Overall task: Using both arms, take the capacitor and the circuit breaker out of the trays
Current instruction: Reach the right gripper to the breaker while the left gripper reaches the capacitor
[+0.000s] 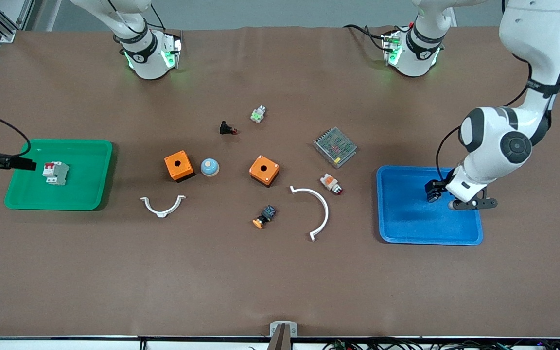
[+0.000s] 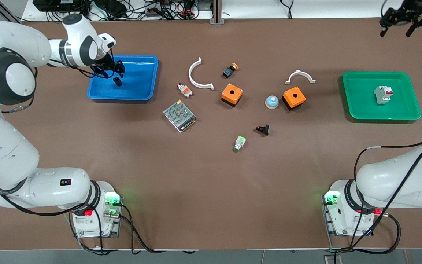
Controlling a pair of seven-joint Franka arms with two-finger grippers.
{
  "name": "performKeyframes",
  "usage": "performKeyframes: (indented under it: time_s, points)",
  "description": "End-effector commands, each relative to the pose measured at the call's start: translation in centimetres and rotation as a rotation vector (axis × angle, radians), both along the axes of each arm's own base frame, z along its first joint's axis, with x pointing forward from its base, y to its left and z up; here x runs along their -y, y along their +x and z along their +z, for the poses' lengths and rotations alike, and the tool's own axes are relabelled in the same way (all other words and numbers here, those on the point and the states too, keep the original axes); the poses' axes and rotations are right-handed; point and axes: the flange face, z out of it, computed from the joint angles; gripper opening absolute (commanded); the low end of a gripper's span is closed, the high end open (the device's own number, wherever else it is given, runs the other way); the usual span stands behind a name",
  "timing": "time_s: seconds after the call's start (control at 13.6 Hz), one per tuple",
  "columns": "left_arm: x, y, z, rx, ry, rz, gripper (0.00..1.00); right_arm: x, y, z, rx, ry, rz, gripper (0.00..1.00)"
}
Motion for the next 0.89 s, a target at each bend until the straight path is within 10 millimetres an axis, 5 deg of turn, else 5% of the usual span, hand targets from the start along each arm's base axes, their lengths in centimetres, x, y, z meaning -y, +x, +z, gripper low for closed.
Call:
performKeyframes:
  time_s: [0.0, 0.3, 0.44, 0.59, 0.81]
  points:
    - [-0.4, 0.3, -1.4, 0.012, -0.006, -0.004, 0.72, 4.8, -2.1, -4.7, 0.059, 0.003, 0.082, 1.00]
    - [-0.3, 0.2, -2.8, 0.000, -0.008, -0.004, 0.53, 8.5, -4.9, -11.4, 0.125, -0.005, 0.110, 1.00]
    - [-0.3, 0.1, -2.7, -0.004, -0.008, -0.004, 0.22, 9.1, -6.0, -14.2, 0.145, -0.011, 0.097, 1.00]
    - [0.5, 0.3, -0.6, 0.012, -0.001, -0.020, 0.01, 9.5, -6.9, -16.4, 0.158, -0.016, 0.088, 1.00]
    - [4.0, 0.8, 5.6, 0.009, 0.002, -0.071, 0.00, 10.3, -8.6, -19.2, 0.152, -0.009, 0.065, 1.00]
